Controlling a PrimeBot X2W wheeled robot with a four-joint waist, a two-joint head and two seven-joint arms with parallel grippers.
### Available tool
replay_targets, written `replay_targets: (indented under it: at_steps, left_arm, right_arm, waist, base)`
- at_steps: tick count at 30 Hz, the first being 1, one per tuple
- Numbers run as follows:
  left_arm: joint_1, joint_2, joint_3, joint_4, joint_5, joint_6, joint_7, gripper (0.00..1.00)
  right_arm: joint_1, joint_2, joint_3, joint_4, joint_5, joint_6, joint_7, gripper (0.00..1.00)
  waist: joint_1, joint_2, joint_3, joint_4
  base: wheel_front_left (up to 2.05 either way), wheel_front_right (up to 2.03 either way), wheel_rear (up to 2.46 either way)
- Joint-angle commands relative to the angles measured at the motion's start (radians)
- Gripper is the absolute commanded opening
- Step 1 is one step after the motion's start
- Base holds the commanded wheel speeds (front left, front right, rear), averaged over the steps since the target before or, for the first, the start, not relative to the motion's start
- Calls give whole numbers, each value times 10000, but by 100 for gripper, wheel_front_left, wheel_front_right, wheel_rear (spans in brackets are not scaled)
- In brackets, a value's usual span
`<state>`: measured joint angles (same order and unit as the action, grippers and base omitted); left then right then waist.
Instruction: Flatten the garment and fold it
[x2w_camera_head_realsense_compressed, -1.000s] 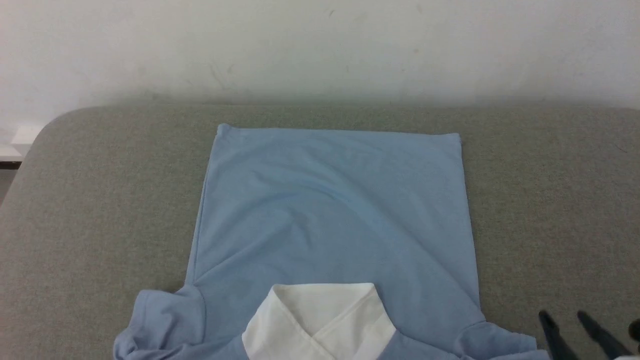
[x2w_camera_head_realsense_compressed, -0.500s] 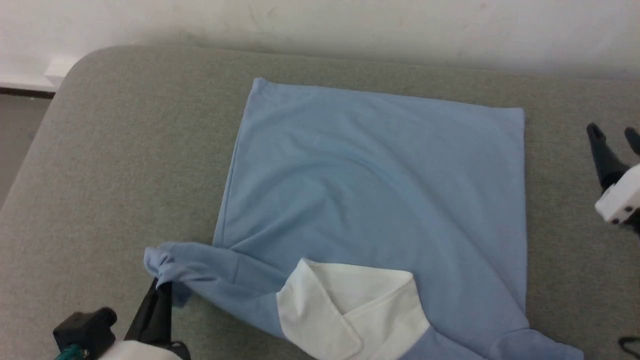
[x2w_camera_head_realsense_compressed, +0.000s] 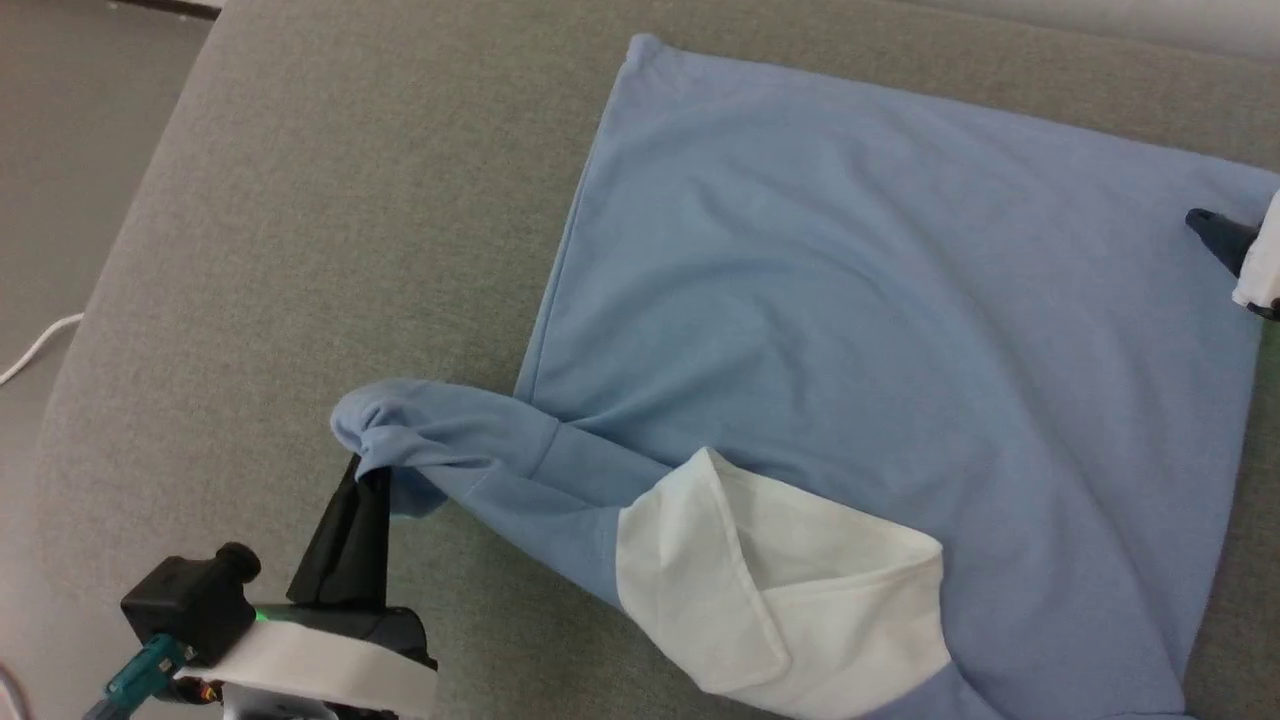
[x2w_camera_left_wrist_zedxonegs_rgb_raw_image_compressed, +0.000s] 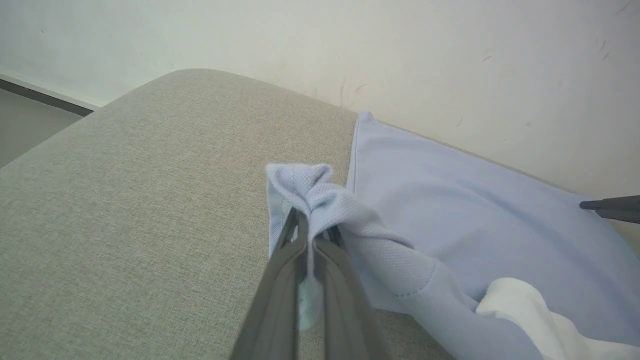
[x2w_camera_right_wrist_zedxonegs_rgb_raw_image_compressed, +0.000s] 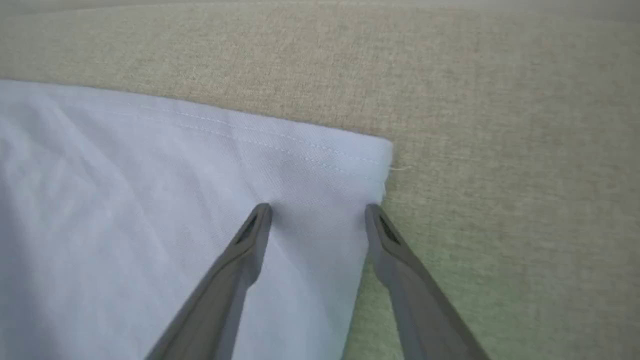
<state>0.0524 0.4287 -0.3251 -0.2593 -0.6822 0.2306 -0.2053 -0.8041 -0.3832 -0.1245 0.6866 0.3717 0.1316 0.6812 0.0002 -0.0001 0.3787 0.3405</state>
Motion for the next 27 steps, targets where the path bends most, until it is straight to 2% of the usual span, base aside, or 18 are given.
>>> replay_targets:
  at_steps: [1,4,7,10,13,19,23,27]
  left_arm:
    - [-179,-55,11,-45,77,-32,-88,0]
    - [-219,-70,23,-16,78,-64,-131,0]
    - [-237,-51,66,80,75,-75,-161,0]
    - [-233,-9,75,162,87,-57,-146,0]
    - [-189,74,104,199,108,-16,-110,0]
    - [78,309,126,209,166,135,89,0]
    - [453,518,237,165,130,316,267,0]
    - [856,742,436,114,74,534,409,0]
  right_arm:
    - [-157,-7,8,212,-15,-9,166,100]
    - [-272,82,7,1008,-98,-9,1230,100]
    - [-320,184,-47,1530,-251,-9,2193,0]
    - [-338,227,72,1426,-417,-9,2338,0]
    - [-379,-12,438,838,-592,-9,1879,0]
    - [-79,-1006,1323,-1087,-452,-9,765,0]
    - [942,-1880,1638,-2758,81,-9,678,0]
    - [2817,-2631,1238,-4529,501,-9,898,0]
  waist:
    - [-2,1,535,499]
    - [-2,1,566,472]
    - [-2,1,507,398]
    - [-2,1,322,309]
    - [-2,1,43,159]
    - [-2,1,-839,-283]
    - [-2,1,-1532,-835]
    - [-2,1,-2116,-1425]
  base:
    - [0,0,0]
    - [0,0,0]
    - [0,0,0]
    - [0,0,0]
    - [0,0,0]
    - [0,0,0]
    - [0,0,0]
    - [0,0,0]
